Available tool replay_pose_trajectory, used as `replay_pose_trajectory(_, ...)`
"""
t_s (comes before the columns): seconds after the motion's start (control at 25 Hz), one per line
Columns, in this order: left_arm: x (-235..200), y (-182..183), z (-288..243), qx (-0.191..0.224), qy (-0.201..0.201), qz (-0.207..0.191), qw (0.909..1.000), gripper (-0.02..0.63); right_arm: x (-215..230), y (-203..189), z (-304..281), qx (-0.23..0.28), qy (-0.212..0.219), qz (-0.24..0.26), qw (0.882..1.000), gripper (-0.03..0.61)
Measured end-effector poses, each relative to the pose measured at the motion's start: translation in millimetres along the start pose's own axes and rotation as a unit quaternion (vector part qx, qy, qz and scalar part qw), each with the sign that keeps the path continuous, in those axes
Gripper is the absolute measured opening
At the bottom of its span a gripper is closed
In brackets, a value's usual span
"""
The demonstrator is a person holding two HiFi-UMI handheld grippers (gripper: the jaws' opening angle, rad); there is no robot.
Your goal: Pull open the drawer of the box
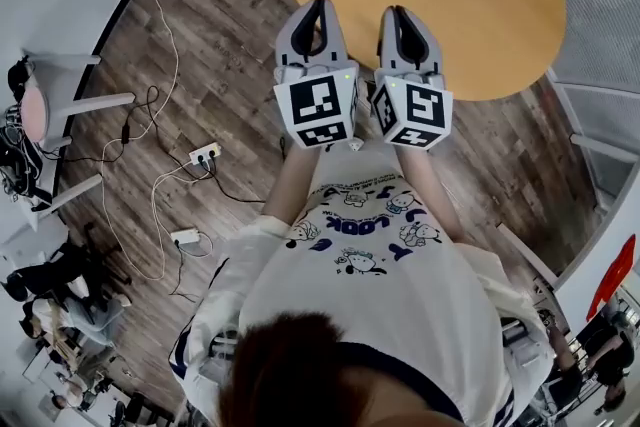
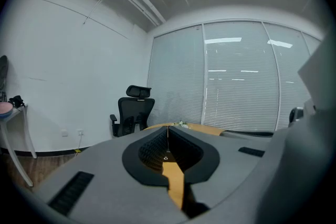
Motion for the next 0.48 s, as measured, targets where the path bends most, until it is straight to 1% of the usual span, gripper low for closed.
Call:
replay_pose_trajectory(0.28, -4.7, 4.0, -46.7, -0.018, -0.017, -0.007, 0.9997, 0.015, 12.9, 7.4, -41.8, -0.006, -0.020, -0.006, 1.000, 0.043)
replay_pose_trajectory(0.48, -10.3, 5.2, -79.1, -0.028, -0.035, 0.001, 0.9990, 0.015, 21.1, 9.2, -73.6, -0.017, -0.031, -0.009, 0.999, 0.043)
Point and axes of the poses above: the fingertips, and each gripper's own axes: z backward along the fingers, x to its right, y out of its top, the point moved 3 cm from there along z, backward along the fingers, and after that the axes turned 2 degrees about y, right-handed, at the moved point
